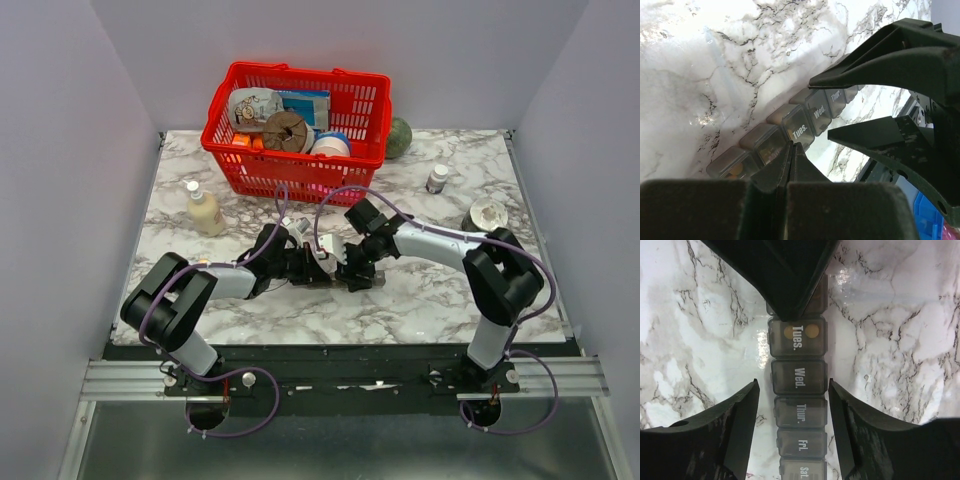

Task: Sort the pills into containers

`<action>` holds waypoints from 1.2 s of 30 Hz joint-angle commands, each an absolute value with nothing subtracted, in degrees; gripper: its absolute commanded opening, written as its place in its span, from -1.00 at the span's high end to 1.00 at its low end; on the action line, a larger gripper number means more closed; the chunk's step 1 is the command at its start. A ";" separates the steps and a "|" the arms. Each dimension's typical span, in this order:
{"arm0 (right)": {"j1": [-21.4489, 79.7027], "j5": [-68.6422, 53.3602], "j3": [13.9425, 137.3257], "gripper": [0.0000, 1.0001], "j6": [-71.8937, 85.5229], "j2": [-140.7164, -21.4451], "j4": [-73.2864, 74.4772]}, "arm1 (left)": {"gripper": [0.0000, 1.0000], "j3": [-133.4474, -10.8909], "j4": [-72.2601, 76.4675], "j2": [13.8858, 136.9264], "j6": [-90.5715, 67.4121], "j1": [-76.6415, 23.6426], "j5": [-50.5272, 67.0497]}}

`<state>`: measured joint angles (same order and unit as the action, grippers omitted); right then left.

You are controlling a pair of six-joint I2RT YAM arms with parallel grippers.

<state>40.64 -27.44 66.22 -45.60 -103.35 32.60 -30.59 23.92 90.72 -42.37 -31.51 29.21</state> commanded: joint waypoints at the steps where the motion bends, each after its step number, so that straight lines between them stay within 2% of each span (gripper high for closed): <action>1: 42.01 -24.44 63.81 -0.32 -48.86 -100.90 27.34 | 0.97 -27.95 13.89 94.04 -39.55 -31.46 25.84; 11: 45.35 -19.69 60.12 -0.27 -51.33 -99.75 21.89 | 0.97 -28.21 14.15 94.66 -39.37 -31.46 26.46; 22: 45.97 -18.10 59.77 0.06 -50.98 -99.14 21.18 | 1.00 -28.48 13.98 95.45 -39.38 -31.46 26.28; 27: 45.88 -20.82 62.57 0.22 -49.31 -100.19 25.38 | 1.00 -28.92 12.83 96.59 -39.38 -31.46 25.93; 36: 41.40 -29.96 70.40 0.26 -44.30 -104.41 34.70 | 1.00 -28.04 12.04 96.59 -39.11 -31.46 25.31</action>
<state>43.46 -22.61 65.93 -47.68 -103.35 30.55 -31.51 24.08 92.60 -42.57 -31.51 31.42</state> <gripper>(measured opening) 0.518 0.009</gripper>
